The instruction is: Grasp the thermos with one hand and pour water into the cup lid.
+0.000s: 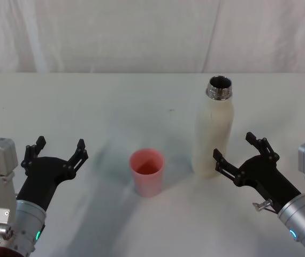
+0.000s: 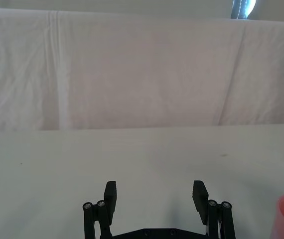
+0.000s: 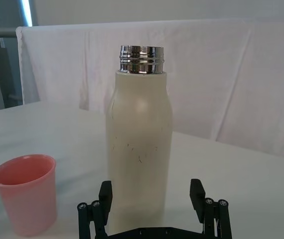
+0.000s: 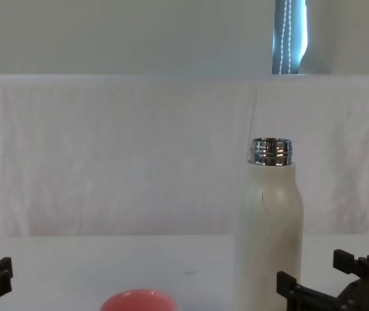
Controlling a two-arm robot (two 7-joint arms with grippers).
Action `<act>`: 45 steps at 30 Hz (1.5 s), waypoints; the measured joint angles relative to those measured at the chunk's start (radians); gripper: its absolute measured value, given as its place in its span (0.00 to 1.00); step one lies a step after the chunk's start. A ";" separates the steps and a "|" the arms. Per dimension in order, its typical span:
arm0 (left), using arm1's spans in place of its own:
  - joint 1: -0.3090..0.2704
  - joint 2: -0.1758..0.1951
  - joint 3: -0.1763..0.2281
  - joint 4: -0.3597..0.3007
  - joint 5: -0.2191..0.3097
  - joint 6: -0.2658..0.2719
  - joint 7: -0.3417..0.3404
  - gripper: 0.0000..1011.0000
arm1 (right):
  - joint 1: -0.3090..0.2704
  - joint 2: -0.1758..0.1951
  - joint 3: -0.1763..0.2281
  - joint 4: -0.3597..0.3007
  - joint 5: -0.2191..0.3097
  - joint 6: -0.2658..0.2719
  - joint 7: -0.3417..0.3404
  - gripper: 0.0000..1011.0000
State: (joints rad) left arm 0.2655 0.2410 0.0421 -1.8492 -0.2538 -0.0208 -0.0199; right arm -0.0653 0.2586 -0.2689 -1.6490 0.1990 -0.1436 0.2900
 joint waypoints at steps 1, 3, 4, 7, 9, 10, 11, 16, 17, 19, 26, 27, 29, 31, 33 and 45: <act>0.000 0.000 0.000 0.000 0.000 0.000 0.000 0.99 | -0.002 0.001 0.001 -0.001 0.000 0.000 0.000 0.99; 0.000 0.000 0.000 0.000 0.000 0.000 0.000 0.99 | -0.006 0.002 0.004 -0.004 0.001 0.000 0.000 0.99; 0.000 0.000 0.000 0.000 0.000 0.000 0.000 0.99 | -0.008 0.002 0.005 -0.005 0.002 0.000 0.000 0.99; 0.000 0.000 0.000 0.000 0.000 0.000 0.000 0.99 | -0.014 0.004 0.009 -0.009 0.005 -0.002 0.000 0.99; 0.000 0.000 0.000 0.000 0.000 0.000 0.000 0.99 | -0.016 0.004 0.011 -0.010 0.007 -0.002 0.000 0.99; 0.000 0.000 0.000 0.000 0.000 0.000 0.000 0.99 | -0.017 0.004 0.012 -0.011 0.007 -0.003 0.000 0.99; 0.000 0.000 0.000 0.000 0.000 0.000 0.000 0.99 | -0.019 0.004 0.013 -0.011 0.009 -0.005 0.000 0.99; 0.000 0.000 0.000 0.000 0.000 0.000 0.000 0.99 | -0.024 0.004 0.017 -0.012 0.012 -0.009 0.000 0.99; 0.000 0.000 0.000 0.000 0.000 0.000 0.000 0.99 | -0.025 0.003 0.018 -0.012 0.013 -0.010 0.000 0.99; 0.000 0.000 0.000 0.000 0.000 0.000 0.000 0.99 | -0.027 0.003 0.018 -0.012 0.014 -0.012 0.000 0.99; 0.000 0.000 0.000 0.000 0.000 0.000 0.000 0.99 | -0.036 -0.002 0.023 -0.011 0.015 -0.022 -0.002 0.99; 0.000 0.000 0.000 0.000 0.000 0.000 0.000 0.99 | -0.039 -0.004 0.024 -0.011 0.015 -0.026 -0.004 0.99; 0.000 0.000 0.000 0.000 0.000 0.000 0.000 0.99 | -0.045 -0.006 0.026 -0.011 0.016 -0.031 -0.007 0.99; 0.000 0.000 0.000 0.000 0.000 0.000 0.000 0.99 | -0.049 -0.008 0.027 -0.010 0.016 -0.034 -0.008 0.99; 0.000 0.000 0.000 0.000 0.000 0.000 0.000 0.99 | -0.053 -0.011 0.028 -0.009 0.017 -0.039 -0.010 0.99; 0.000 0.000 0.000 0.000 0.000 0.000 0.000 0.99 | -0.064 -0.024 0.029 -0.002 0.020 -0.059 -0.014 0.99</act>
State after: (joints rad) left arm 0.2655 0.2409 0.0421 -1.8492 -0.2538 -0.0208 -0.0199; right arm -0.1292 0.2344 -0.2398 -1.6508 0.2194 -0.2028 0.2760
